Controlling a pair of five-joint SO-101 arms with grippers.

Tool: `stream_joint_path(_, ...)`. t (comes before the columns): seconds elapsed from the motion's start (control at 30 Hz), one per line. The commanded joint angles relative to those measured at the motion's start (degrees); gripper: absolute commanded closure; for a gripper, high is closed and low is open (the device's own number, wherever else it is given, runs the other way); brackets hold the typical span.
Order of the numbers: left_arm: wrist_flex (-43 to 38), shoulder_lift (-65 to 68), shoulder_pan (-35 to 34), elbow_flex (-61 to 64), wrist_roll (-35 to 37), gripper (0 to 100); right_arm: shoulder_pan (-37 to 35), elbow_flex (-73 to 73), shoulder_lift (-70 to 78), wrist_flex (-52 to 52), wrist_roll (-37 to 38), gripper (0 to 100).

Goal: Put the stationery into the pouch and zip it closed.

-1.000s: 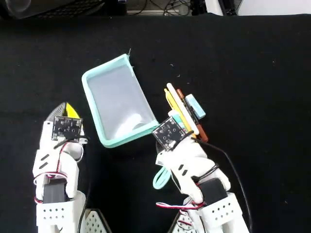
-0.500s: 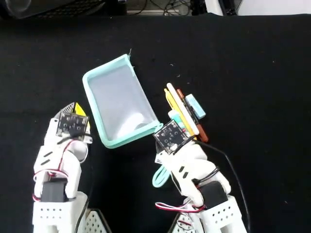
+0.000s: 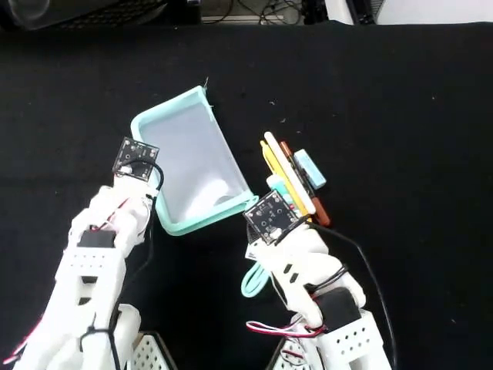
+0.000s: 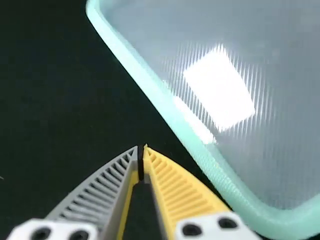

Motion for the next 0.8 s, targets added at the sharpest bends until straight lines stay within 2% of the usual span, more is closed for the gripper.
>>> stream_joint_path(0.0, -1.49, 2.29, 1.10, -3.21, 0.26, 96, 0.09, -5.76, -0.84, -1.23, -0.62, 98.6)
stream_joint_path(0.17, -1.49, 2.11, 4.26, -3.03, 7.65, 96, -5.01, -8.48, -0.31, -11.43, -2.46, 98.6)
stream_joint_path(0.33, -1.58, 2.11, 5.23, -2.95, 9.05, 96, -7.56, -9.01, -0.22, -19.08, -2.64, 98.6)
stream_joint_path(0.57, -1.58, 2.29, 7.08, -3.21, 9.14, 96, -15.38, -12.09, -0.13, -17.85, -2.46, 98.6)
stream_joint_path(0.77, -1.58, 2.64, 12.62, -2.77, 9.14, 96, -24.18, -14.11, -0.13, -6.68, -2.46, 98.6)
